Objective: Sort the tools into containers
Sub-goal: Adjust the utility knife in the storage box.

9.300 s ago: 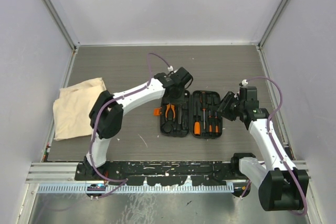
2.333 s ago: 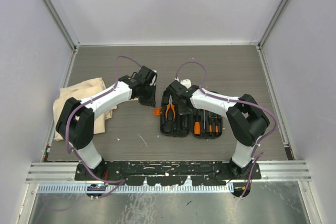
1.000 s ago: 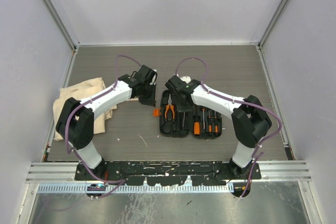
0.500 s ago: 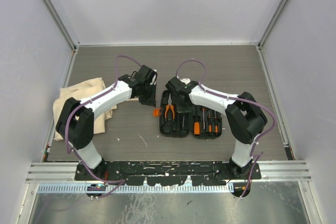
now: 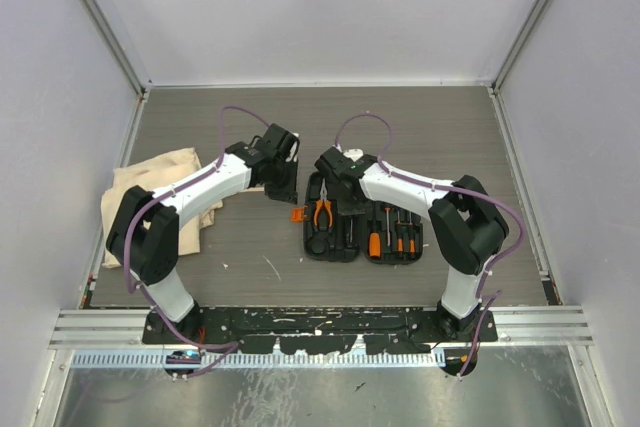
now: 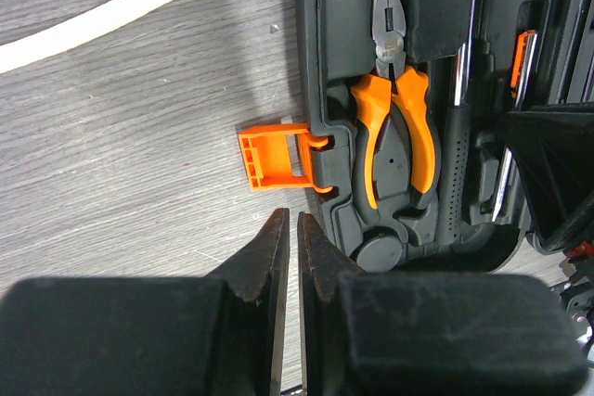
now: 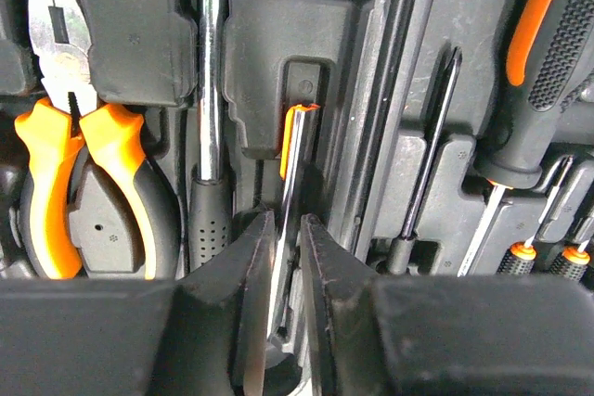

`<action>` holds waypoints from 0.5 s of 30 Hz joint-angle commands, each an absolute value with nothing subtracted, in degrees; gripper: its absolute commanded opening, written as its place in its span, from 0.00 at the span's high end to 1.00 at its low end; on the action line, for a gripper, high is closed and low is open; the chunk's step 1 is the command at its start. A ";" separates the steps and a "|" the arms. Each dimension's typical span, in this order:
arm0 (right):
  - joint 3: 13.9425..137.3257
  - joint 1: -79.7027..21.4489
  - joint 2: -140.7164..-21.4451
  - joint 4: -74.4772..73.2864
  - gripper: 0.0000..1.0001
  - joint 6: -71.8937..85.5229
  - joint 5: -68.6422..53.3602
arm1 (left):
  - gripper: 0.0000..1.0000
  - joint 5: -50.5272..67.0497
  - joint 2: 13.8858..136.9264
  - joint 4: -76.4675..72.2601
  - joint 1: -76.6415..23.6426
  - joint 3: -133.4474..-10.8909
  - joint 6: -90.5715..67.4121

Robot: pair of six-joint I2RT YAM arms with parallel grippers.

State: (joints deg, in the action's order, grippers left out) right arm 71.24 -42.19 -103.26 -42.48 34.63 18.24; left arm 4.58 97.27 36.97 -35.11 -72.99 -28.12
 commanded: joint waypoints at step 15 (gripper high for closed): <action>72.50 -42.10 -100.38 -42.10 0.74 35.11 17.43 | 0.91 5.80 96.73 36.05 -34.68 -74.31 -28.92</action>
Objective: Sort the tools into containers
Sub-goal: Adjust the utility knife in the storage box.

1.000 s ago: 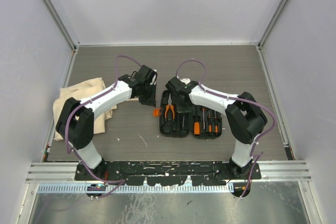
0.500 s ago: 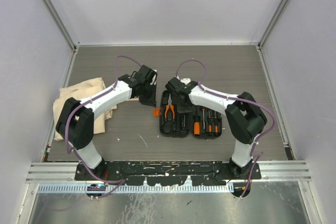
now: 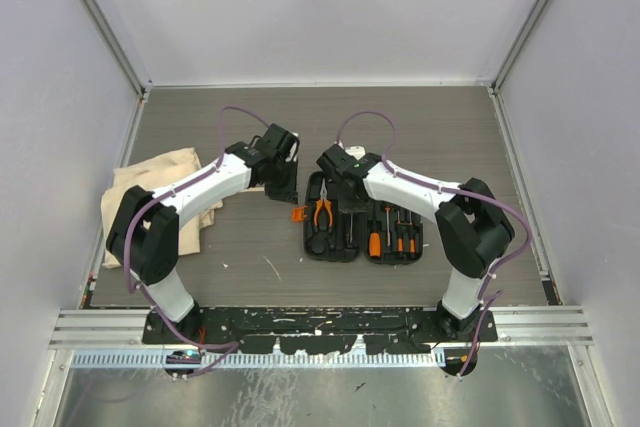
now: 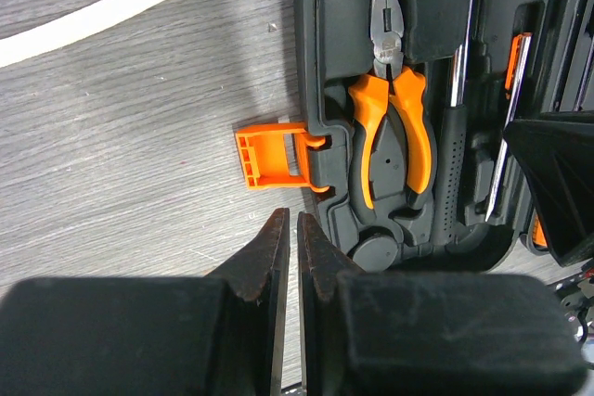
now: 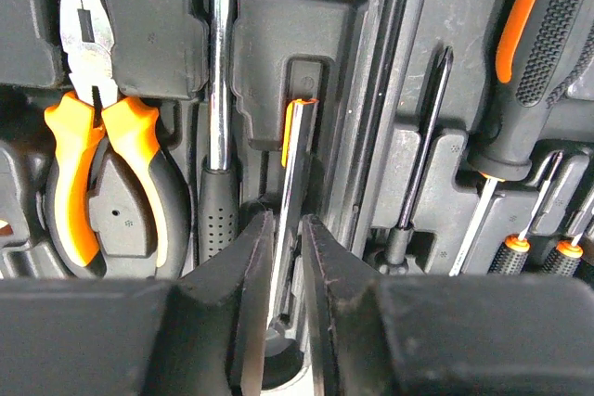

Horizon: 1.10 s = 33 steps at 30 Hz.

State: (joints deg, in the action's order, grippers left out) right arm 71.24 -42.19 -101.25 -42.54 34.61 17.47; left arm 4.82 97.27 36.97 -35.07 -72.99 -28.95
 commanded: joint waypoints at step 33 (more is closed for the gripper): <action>58.83 -34.17 -88.86 -29.45 0.97 37.63 4.97 | 0.85 7.37 92.43 31.95 -34.66 -72.19 -30.12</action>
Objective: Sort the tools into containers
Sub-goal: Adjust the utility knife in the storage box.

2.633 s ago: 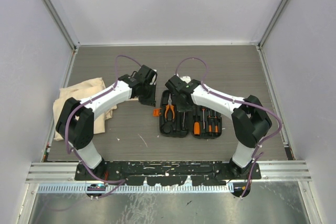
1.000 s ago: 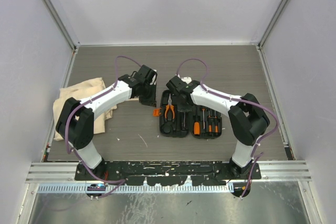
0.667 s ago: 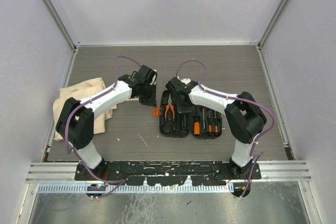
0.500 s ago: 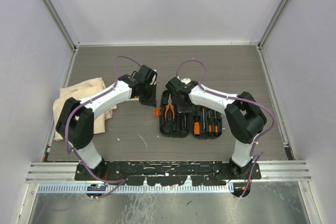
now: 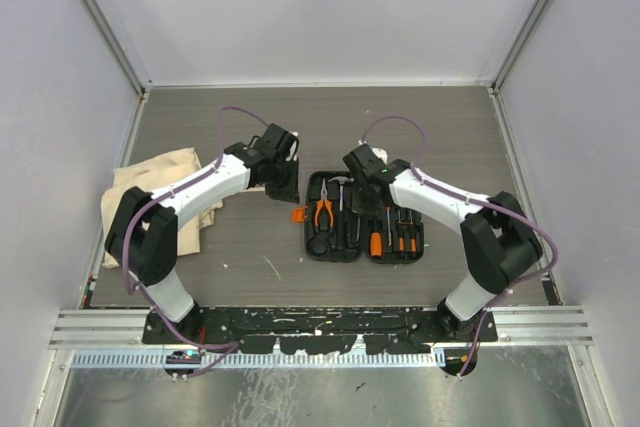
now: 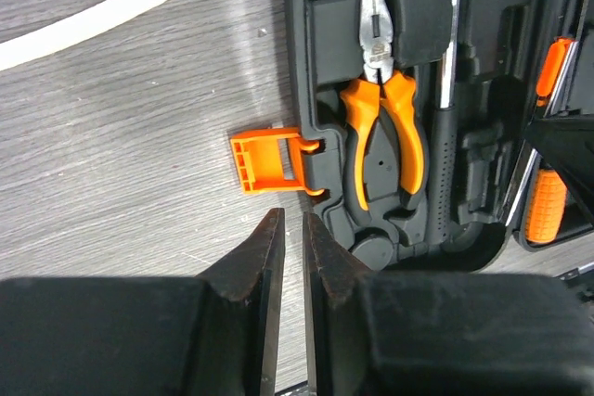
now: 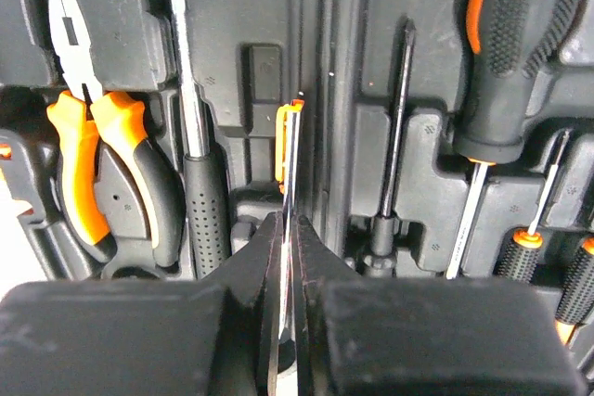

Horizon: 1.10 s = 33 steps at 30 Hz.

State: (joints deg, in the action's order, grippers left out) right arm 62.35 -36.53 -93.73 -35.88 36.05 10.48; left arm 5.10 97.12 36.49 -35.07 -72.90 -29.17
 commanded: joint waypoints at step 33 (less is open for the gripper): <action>50.17 -26.96 -89.58 -13.75 0.92 35.76 -10.59 | 0.83 13.61 92.74 25.84 -34.68 -69.48 -34.83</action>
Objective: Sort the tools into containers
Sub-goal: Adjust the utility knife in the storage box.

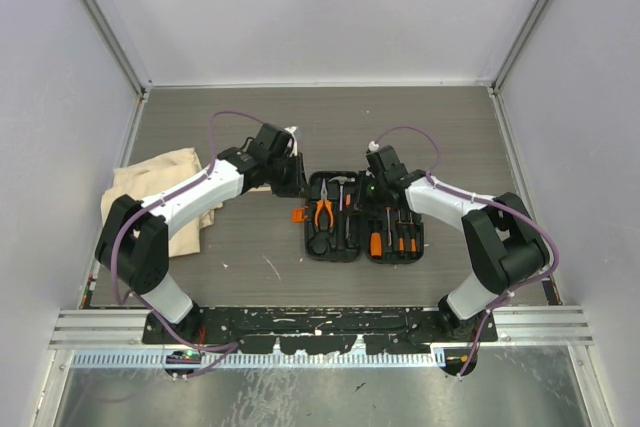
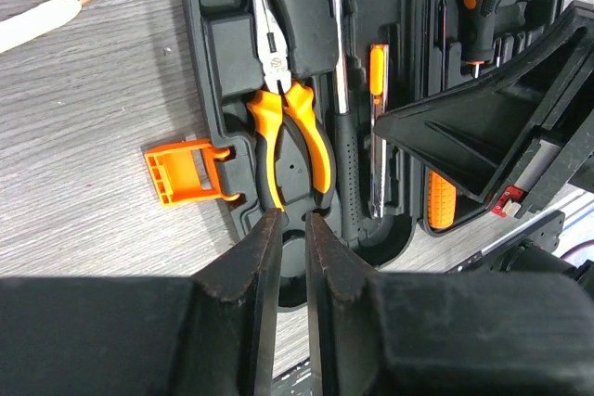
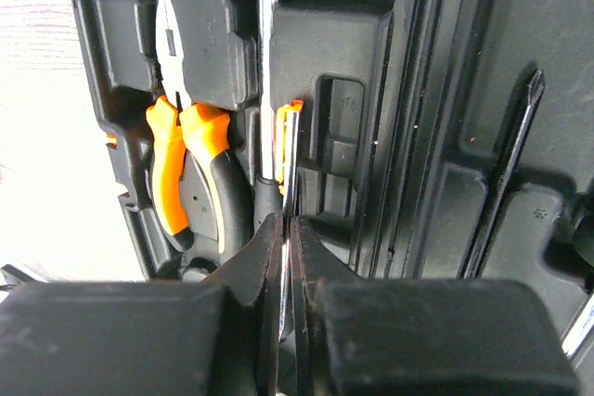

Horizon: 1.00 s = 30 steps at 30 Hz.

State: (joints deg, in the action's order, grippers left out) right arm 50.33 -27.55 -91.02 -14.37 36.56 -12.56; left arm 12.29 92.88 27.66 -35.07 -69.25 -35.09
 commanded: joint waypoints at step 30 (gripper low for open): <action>55.18 -25.77 -83.88 -23.44 0.73 32.25 -4.28 | 0.85 14.67 94.63 25.94 -34.72 -70.58 -35.02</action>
State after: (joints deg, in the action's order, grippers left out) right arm 51.83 -25.65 -86.37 -21.34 33.87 -7.14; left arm 13.50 94.52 27.66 -35.07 -69.25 -35.14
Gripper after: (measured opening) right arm 0.278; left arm 0.155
